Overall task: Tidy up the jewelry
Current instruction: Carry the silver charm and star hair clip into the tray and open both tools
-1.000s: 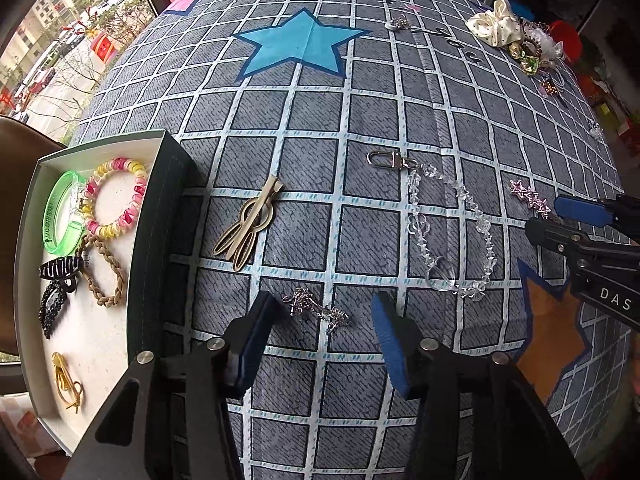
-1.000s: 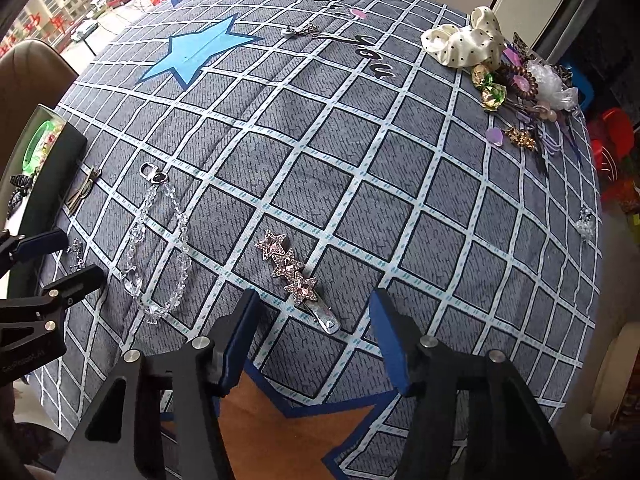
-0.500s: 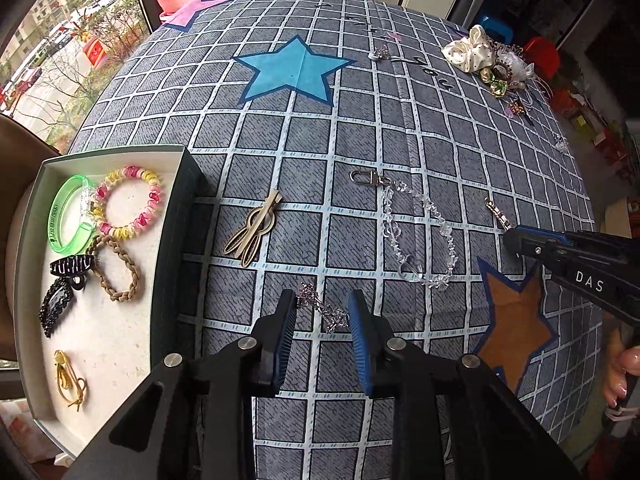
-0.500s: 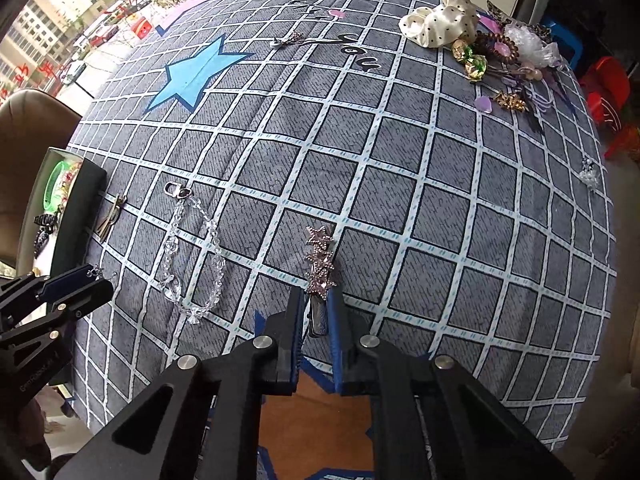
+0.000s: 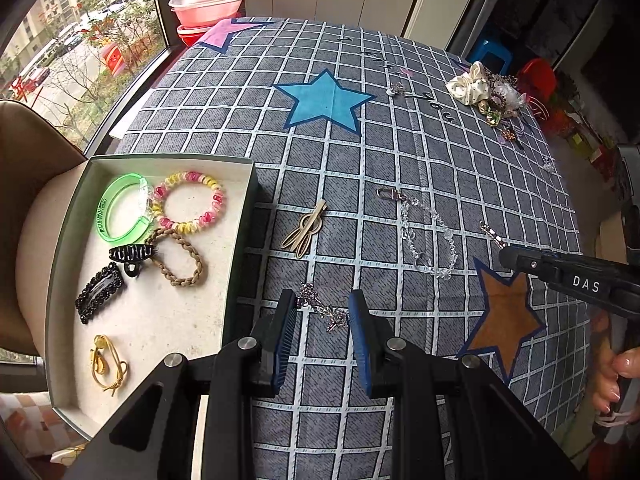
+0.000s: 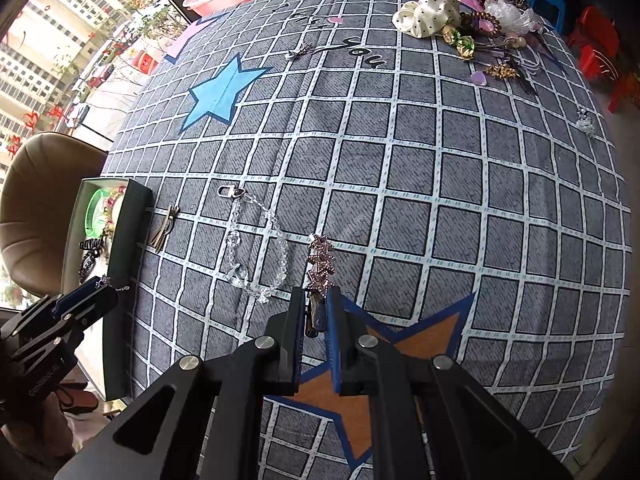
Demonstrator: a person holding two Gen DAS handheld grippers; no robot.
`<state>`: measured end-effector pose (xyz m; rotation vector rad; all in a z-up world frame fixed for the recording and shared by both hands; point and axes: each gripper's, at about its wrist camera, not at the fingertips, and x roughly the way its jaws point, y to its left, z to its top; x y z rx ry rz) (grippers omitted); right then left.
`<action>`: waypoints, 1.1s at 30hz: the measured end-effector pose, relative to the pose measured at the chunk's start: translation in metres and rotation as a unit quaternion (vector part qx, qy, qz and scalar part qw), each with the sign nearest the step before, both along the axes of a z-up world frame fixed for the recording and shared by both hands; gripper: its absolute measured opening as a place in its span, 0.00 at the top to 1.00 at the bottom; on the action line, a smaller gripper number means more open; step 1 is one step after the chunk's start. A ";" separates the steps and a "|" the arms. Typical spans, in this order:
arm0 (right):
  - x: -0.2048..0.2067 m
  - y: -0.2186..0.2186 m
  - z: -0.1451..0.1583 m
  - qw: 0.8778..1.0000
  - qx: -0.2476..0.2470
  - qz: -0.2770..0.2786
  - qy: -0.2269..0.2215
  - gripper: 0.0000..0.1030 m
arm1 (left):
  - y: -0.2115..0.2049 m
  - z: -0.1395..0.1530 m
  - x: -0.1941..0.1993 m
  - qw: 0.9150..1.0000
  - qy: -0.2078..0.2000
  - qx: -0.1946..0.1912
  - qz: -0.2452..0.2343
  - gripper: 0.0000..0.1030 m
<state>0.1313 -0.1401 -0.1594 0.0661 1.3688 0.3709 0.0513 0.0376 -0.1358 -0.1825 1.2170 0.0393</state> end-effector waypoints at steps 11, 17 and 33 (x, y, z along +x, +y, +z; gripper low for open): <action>-0.012 0.056 0.033 0.997 0.041 0.062 -0.017 0.89 | 0.054 0.011 -0.049 0.999 -0.006 0.013 0.047 0.66; -0.029 0.114 0.038 0.991 0.061 0.120 -0.018 0.89 | 0.094 0.007 -0.080 0.996 0.003 0.021 0.091 0.66; -0.074 0.240 0.008 0.971 0.059 0.232 0.007 0.89 | 0.184 -0.028 -0.132 0.981 0.022 0.033 0.188 0.66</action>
